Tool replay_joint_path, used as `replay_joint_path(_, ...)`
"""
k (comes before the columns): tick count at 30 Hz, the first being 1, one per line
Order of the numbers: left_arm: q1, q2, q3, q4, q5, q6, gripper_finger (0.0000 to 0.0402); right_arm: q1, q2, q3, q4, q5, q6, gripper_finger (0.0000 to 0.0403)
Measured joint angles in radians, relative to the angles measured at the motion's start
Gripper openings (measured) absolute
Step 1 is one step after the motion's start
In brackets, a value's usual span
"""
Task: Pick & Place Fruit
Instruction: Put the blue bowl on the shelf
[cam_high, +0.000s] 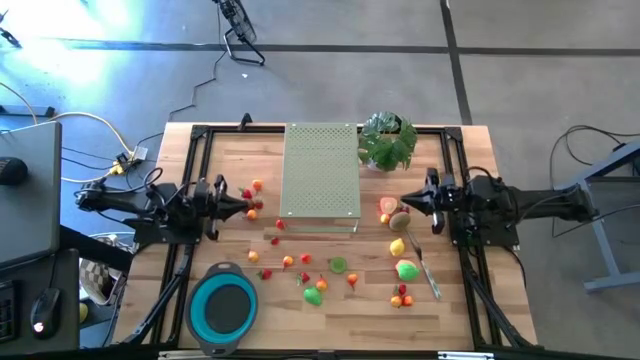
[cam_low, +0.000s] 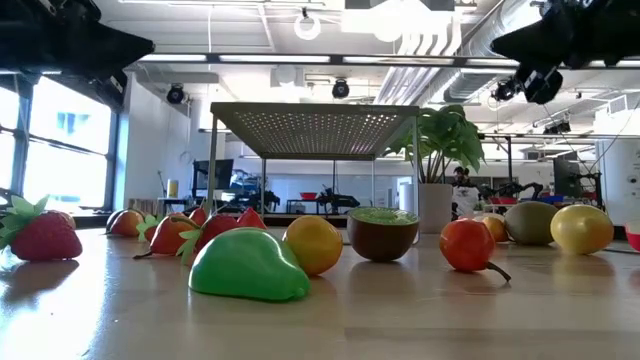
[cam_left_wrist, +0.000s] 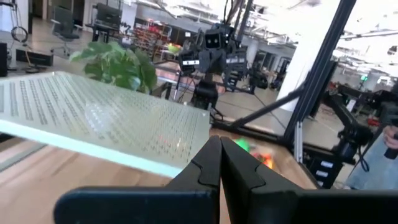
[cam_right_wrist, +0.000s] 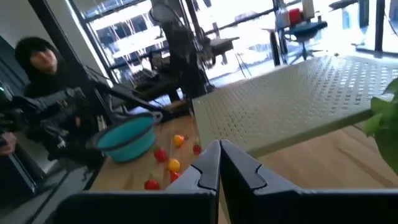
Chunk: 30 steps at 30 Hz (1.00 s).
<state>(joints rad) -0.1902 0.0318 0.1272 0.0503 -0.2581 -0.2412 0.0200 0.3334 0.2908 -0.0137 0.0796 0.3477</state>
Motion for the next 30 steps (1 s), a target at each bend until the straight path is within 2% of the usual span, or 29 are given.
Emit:
replay_joint_path(8, 0.000, 0.103, 0.113, -0.015, -0.047, 0.058, 0.0000, 0.000, 0.190, 0.234, -0.179, 0.027, 0.000, 0.0003)
replay_joint_path(13, 0.000, 0.216, 0.209, -0.105, -0.067, 0.054, 0.0000, 0.000, 0.281, 0.367, -0.311, 0.026, 0.021, 0.0003)
replay_joint_path(18, 0.000, 0.338, 0.291, -0.106, -0.067, 0.060, 0.0000, 0.000, 0.347, 0.465, -0.448, 0.026, 0.089, 0.0003)
replay_joint_path(24, 0.000, 0.434, 0.332, -0.105, -0.068, 0.080, 0.0000, 0.000, 0.419, 0.527, -0.625, -0.011, 0.182, 0.0002)
replay_joint_path(30, 0.000, 0.457, 0.333, -0.105, -0.068, 0.039, 0.0000, 0.000, 0.475, 0.529, -0.674, -0.088, 0.229, 0.0002)
